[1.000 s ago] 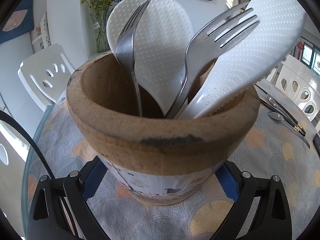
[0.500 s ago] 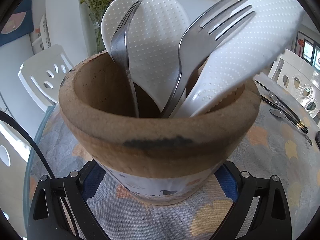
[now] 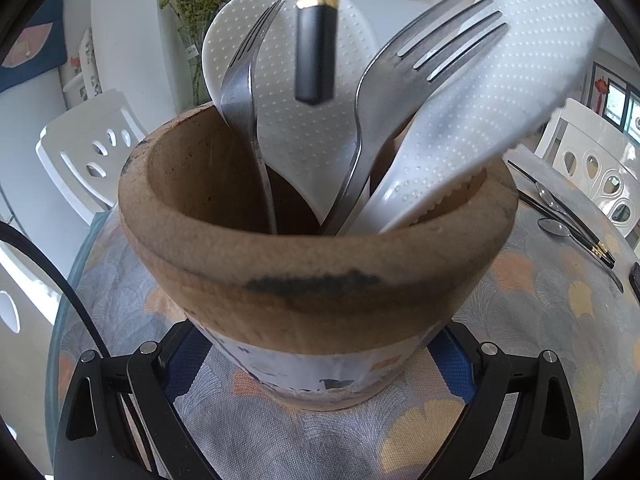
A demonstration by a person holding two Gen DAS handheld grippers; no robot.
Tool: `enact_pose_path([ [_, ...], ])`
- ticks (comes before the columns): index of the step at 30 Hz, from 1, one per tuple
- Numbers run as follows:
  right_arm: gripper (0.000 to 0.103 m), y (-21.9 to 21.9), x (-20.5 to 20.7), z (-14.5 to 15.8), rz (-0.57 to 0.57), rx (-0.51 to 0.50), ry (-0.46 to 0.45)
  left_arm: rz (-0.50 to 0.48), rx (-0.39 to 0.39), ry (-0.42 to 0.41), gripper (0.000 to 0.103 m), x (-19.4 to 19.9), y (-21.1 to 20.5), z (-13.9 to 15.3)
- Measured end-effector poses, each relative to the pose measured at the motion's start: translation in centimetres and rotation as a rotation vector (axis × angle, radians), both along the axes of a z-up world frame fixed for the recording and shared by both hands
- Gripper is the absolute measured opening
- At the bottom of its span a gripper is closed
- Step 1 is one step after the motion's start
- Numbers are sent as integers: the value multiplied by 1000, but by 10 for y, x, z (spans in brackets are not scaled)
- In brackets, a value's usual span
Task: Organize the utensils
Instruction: 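Lower the chopstick into the cork holder and open the right gripper, then move the right gripper back to the metal spoon on the cloth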
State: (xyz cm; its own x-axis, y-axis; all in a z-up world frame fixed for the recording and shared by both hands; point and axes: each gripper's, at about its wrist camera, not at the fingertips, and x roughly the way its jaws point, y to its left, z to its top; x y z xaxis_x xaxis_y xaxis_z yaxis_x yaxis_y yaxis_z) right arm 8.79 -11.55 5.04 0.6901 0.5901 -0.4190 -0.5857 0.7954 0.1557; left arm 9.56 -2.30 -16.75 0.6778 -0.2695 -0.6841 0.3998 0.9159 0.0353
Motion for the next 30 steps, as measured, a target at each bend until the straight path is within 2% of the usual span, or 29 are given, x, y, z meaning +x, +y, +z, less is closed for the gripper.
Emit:
enact_pose_path([
  [5,7,1,3,-4,19,-9,38,-2,-9,0,96,-2,0,0],
  [7,21,-1,2,-4,31,-12,44,-4,-20,2,96,-3,0,1],
  [9,47,-6,-2,-2,30,5,19,-5,-21,2,96,-4,-1,0],
  [10,49,-10,-4,-1,31,18,4,-5,-21,2,96,-4,-2,0],
  [13,50,-16,-7,2,21,25,-14,-5,-20,1,96,-6,-3,0],
  [21,50,-36,-7,-4,-31,26,18,-7,-38,7,96,-7,-3,0],
  [24,50,-50,-8,-7,-78,13,23,-10,-71,20,96,3,7,0],
  [30,50,-92,-8,-29,-207,-14,104,-11,-57,16,96,1,3,0],
])
